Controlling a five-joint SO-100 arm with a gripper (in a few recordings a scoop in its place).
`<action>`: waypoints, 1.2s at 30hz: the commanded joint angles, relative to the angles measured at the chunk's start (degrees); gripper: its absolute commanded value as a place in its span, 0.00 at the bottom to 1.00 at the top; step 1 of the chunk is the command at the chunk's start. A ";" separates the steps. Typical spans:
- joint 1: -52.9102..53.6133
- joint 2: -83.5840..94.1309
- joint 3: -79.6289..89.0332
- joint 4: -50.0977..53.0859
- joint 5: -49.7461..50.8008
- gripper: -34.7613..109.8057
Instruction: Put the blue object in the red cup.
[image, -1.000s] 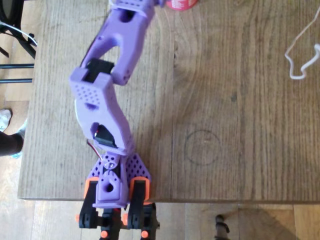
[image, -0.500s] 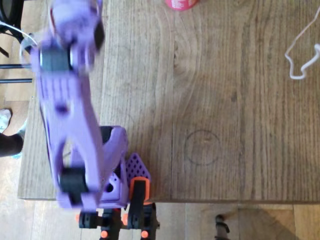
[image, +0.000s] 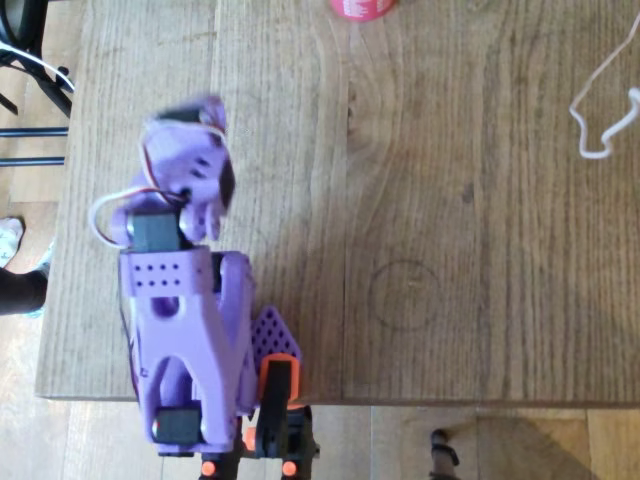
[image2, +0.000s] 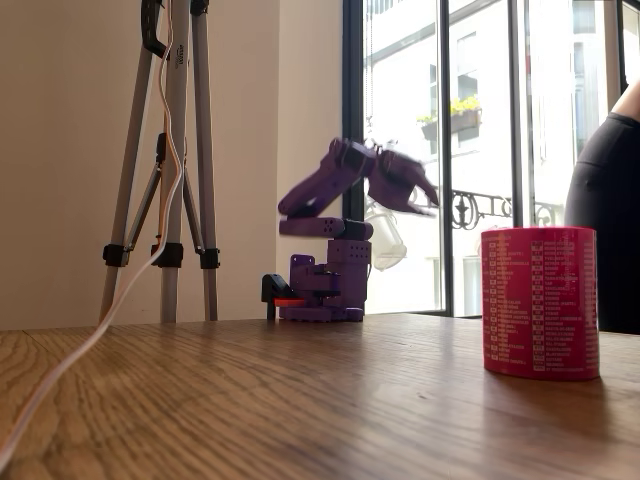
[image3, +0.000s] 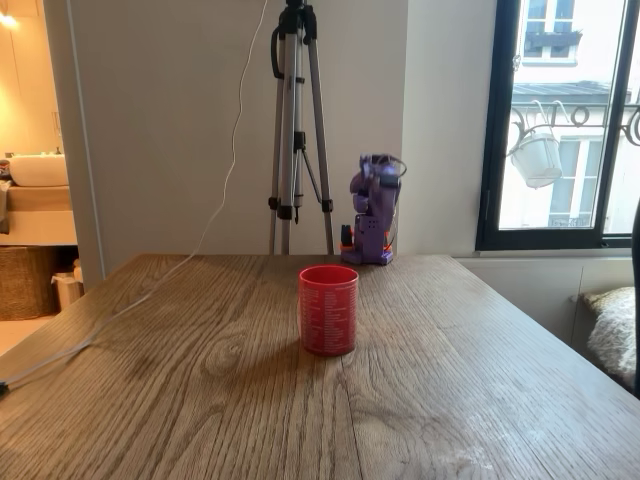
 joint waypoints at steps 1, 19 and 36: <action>0.26 2.46 5.45 3.34 0.79 0.24; 3.43 2.46 6.86 3.96 2.99 0.24; 3.43 2.46 6.86 3.96 2.99 0.24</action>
